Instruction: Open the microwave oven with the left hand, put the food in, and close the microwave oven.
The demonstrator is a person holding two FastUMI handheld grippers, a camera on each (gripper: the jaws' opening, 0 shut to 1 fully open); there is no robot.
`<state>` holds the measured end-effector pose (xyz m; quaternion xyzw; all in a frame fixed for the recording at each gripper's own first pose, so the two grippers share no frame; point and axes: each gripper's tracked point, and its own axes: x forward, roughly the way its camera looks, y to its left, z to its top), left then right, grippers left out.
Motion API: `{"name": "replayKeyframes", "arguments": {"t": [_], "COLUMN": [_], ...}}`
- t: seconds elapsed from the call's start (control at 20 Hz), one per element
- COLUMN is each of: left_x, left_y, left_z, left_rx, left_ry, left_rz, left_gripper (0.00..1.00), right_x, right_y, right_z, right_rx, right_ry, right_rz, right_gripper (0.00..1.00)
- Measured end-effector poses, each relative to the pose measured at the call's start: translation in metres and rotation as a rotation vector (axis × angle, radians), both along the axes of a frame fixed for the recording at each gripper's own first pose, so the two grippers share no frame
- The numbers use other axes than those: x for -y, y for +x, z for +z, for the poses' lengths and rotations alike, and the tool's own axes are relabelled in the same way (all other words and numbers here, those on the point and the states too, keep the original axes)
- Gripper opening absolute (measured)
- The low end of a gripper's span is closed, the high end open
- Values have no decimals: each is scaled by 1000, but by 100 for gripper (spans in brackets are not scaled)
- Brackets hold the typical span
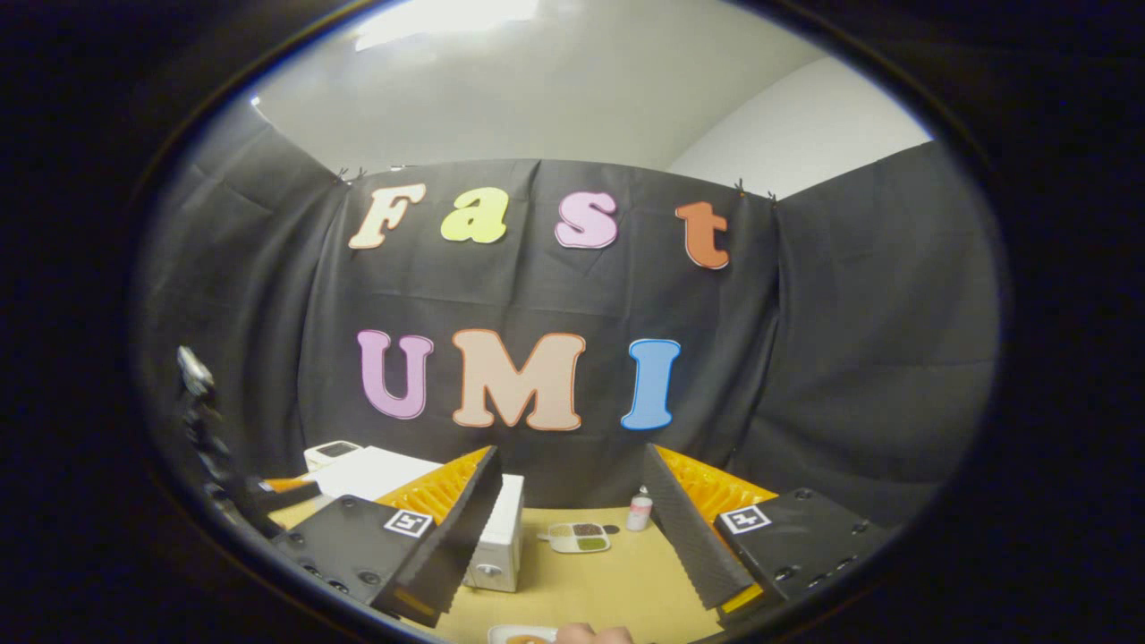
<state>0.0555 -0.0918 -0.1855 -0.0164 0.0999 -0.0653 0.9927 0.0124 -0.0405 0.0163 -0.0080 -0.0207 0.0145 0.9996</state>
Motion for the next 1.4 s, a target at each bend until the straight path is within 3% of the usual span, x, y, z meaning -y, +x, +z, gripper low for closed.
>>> {"name": "replayKeyframes", "arguments": {"t": [0.05,0.15,0.2,0.35,0.5,1.0,1.05,1.1,1.15,1.25,1.3,1.4], "left_x": [2,9,13,29,52,83,82,83,82,71,72,71], "left_y": [7,20,26,35,38,53,54,54,55,57,58,57], "left_z": [-20,-45,-59,-98,-139,-183,-185,-186,-187,-191,-189,-189], "left_rx": [-33,-58,-72,-143,-233,-332,-337,-339,-341,-353,-344,-349], "left_ry": [11,28,46,85,98,126,133,136,142,178,160,127], "left_rz": [-1,-8,-16,-47,-91,-126,-121,-121,-115,-73,-63,-56], "left_gripper": [97,98,98,98,98,97,94,82,75,48,25,21], "right_x": [3,10,15,25,37,72,76,78,81,84,86,87], "right_y": [-2,-6,-9,-16,-22,-33,-35,-36,-36,-40,-41,-44], "right_z": [2,8,9,13,14,16,16,17,18,19,20,21], "right_rx": [9,28,36,50,58,47,46,47,47,48,50,53], "right_ry": [-7,-29,-43,-74,-98,-113,-112,-111,-110,-106,-106,-109], "right_rz": [-5,-21,-32,-65,-94,-192,-199,-207,-214,-221,-223,-225], "right_gripper": [96,100,96,100,96,96,96,96,96,96,96,96]}}
